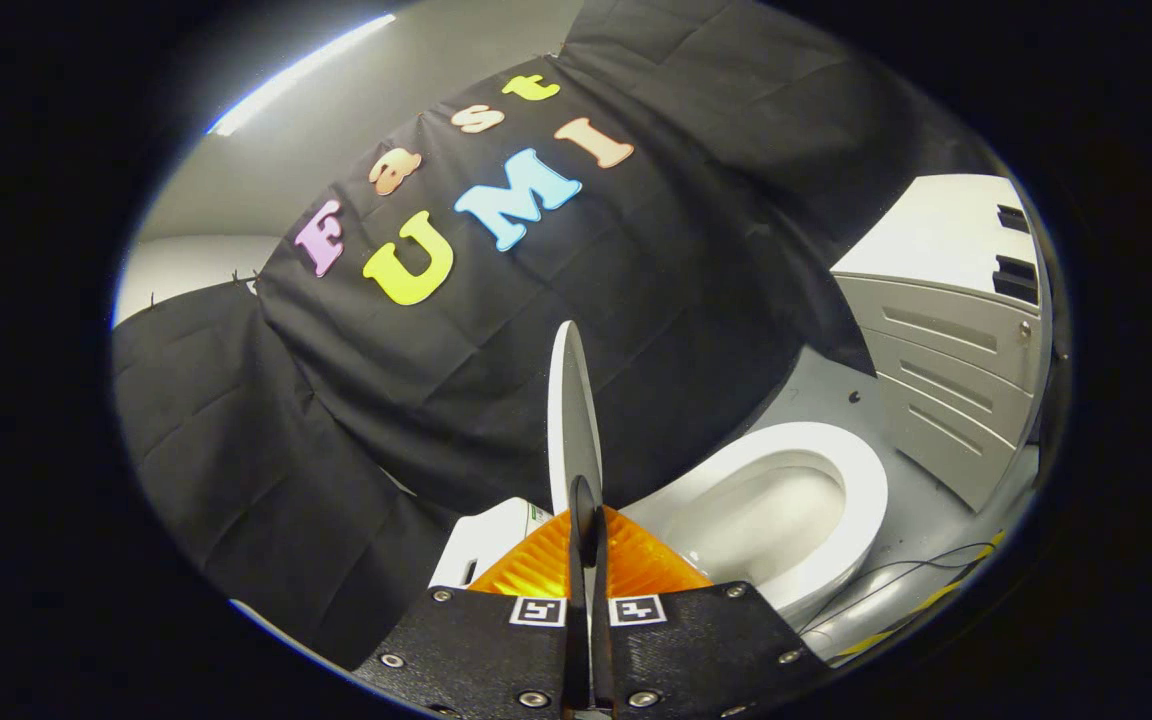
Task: Open the toilet lid.
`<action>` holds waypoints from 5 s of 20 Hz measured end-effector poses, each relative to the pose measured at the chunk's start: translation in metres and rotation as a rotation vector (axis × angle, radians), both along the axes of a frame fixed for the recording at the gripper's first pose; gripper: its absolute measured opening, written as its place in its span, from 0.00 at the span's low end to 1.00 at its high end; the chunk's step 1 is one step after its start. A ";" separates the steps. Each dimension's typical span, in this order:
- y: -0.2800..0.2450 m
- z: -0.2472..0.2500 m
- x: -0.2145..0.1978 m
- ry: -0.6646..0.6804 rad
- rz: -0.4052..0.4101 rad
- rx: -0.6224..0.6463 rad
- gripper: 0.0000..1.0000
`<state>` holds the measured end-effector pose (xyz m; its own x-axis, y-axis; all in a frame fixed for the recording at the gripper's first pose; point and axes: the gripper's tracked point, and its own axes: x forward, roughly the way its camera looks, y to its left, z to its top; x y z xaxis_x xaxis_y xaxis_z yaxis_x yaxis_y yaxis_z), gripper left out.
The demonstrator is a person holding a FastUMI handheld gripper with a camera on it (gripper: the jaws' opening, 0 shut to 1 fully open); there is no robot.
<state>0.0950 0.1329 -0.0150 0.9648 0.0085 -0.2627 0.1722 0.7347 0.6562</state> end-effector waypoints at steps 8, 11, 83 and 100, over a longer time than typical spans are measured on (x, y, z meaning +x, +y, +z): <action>0.051 0.029 0.013 -0.062 0.068 -0.138 0.02; 0.073 0.039 0.016 -0.086 0.093 -0.165 0.02; 0.094 0.142 -0.060 -0.406 0.271 -0.525 0.95; -0.023 0.060 -0.108 -0.332 0.132 -0.723 0.96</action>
<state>-0.0127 0.1098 0.0452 0.9964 0.0654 0.0534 -0.0661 0.9977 0.0118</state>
